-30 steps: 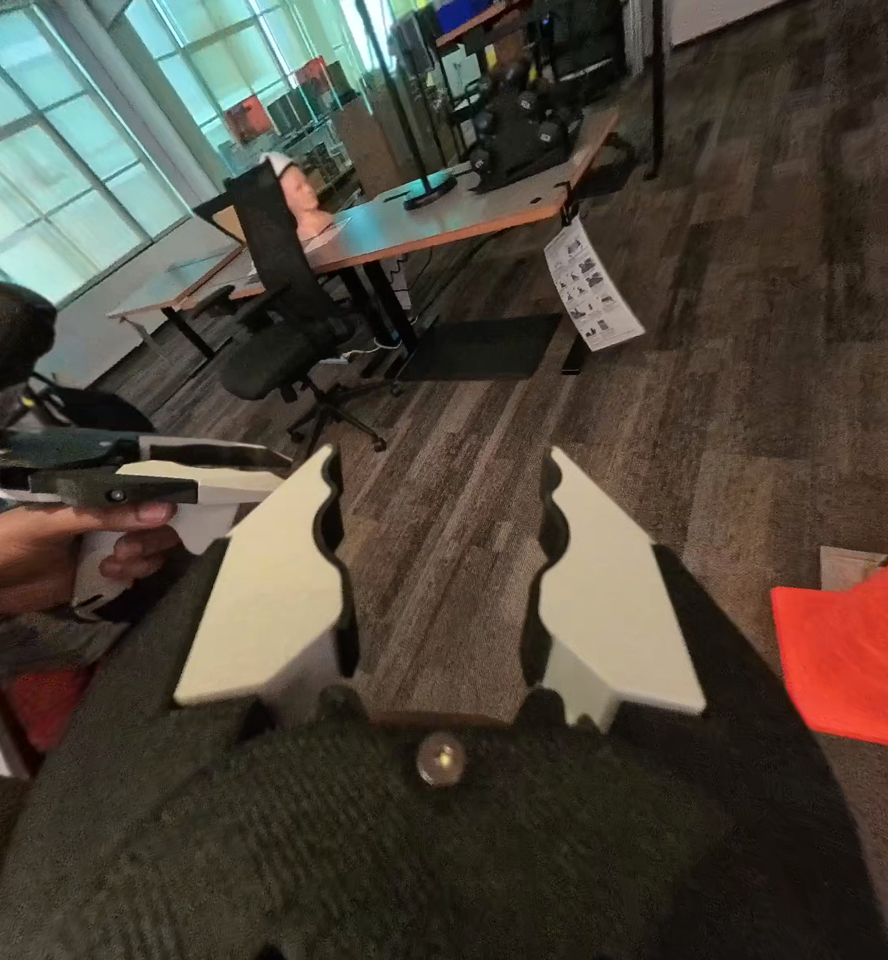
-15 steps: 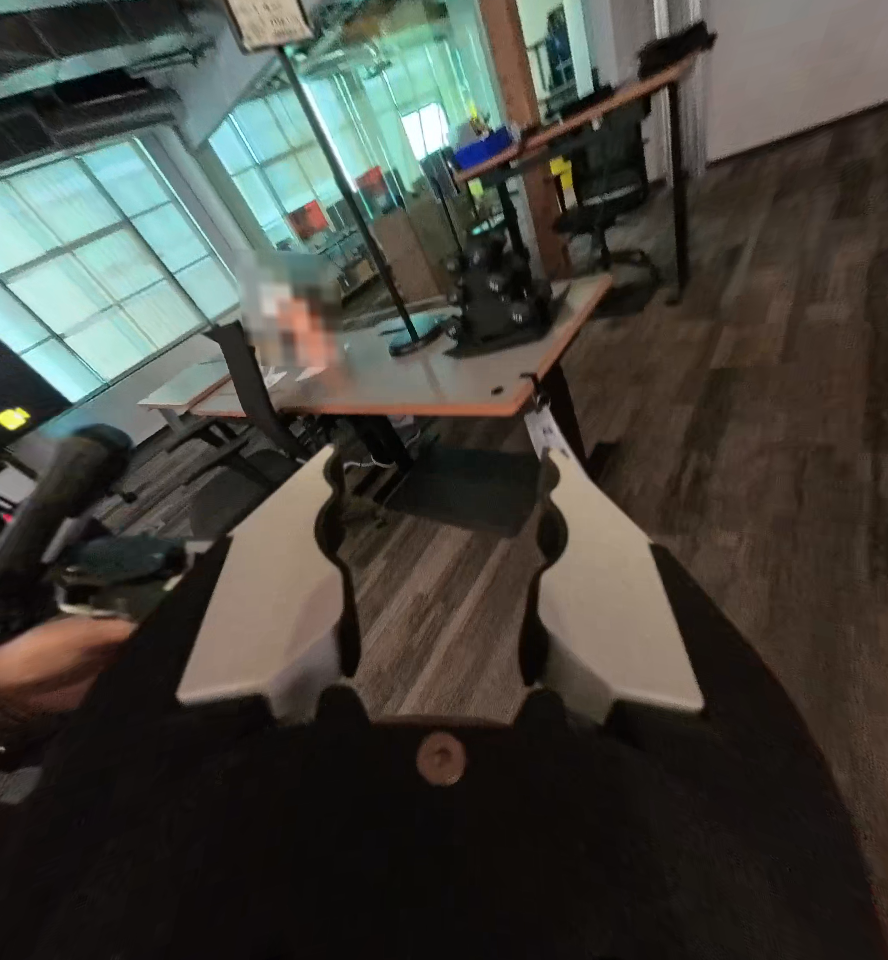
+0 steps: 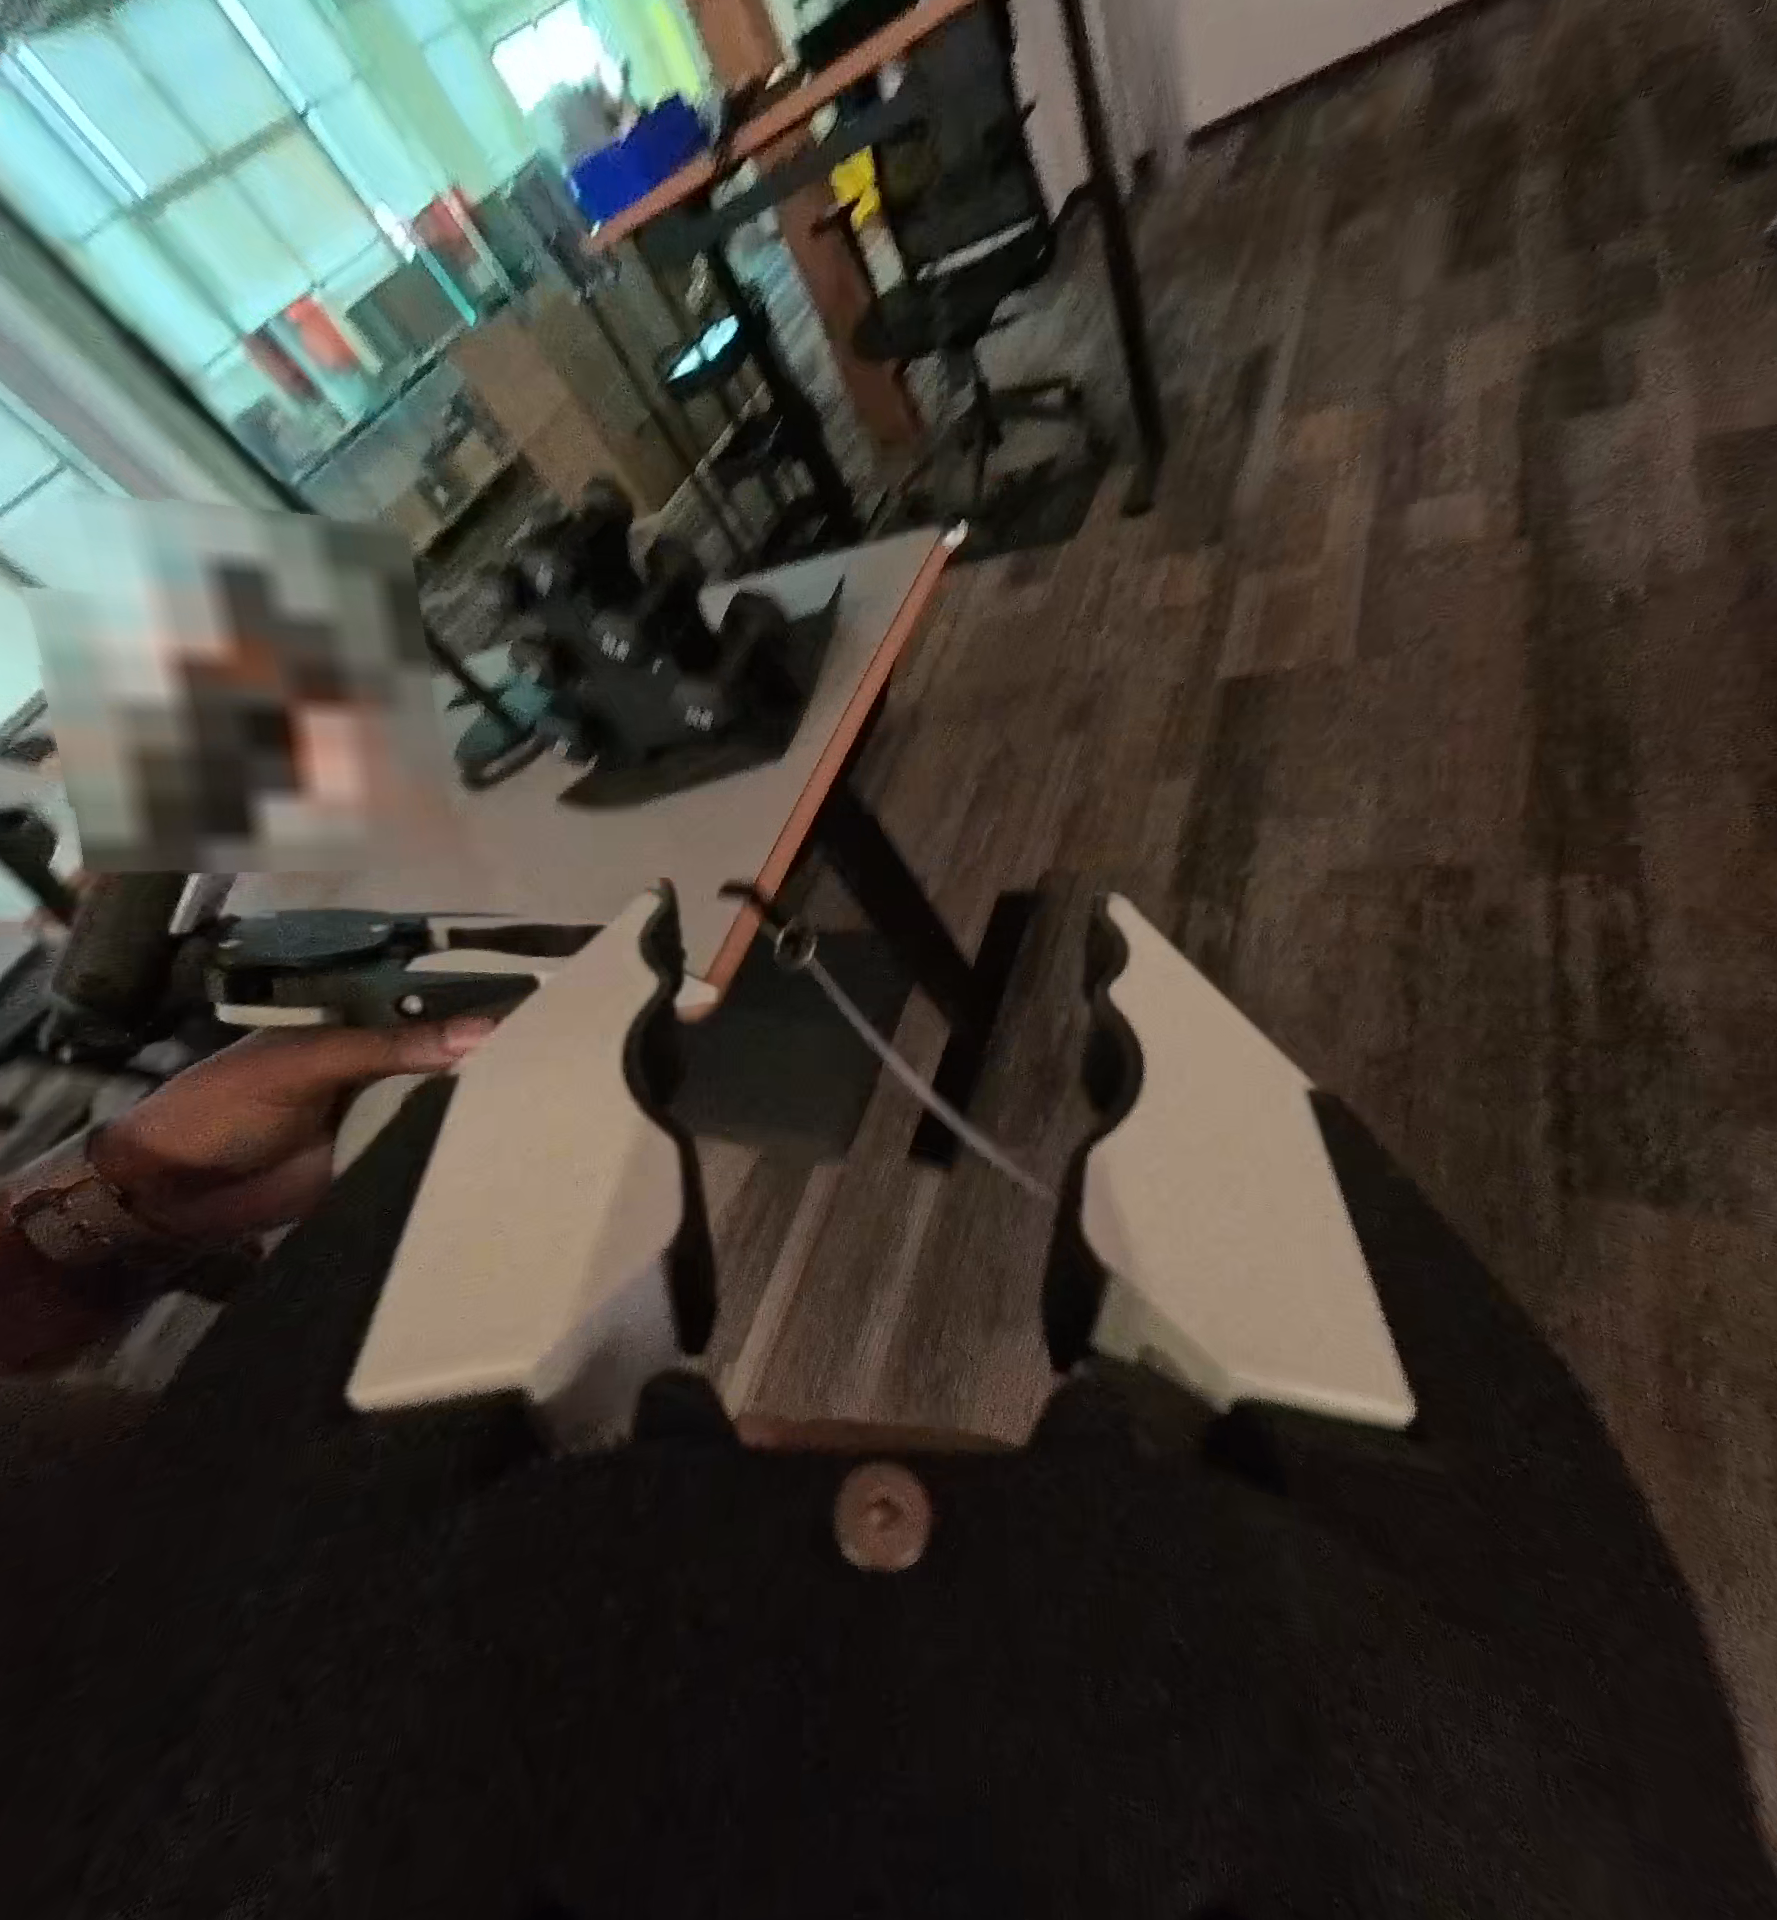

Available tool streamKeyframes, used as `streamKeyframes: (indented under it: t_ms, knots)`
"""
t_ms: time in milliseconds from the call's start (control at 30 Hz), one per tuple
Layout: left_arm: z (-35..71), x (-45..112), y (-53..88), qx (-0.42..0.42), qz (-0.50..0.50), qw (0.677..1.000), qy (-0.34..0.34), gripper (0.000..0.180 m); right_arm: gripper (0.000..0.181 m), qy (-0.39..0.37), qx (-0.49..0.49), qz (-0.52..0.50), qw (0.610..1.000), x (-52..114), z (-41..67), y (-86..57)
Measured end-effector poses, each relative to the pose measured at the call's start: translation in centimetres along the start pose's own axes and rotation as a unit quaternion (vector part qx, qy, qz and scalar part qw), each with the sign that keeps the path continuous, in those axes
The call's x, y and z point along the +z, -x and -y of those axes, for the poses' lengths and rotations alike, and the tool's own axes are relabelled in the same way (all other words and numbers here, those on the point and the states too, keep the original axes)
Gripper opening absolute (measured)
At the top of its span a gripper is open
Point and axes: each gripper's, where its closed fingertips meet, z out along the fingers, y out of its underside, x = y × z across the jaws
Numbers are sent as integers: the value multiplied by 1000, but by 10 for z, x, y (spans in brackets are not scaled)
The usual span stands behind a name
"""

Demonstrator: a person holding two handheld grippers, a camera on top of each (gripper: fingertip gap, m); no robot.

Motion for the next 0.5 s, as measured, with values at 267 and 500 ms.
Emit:
streamKeyframes:
  t_ms: [267,500]
  knots:
    - [214,149,86,65,7,998,-10,50,76,-26,72,-18,997,197,78,-139]
    - [345,299,147,-3,32,999,41,55,77,-2,80,-40,996,372,182,-299]
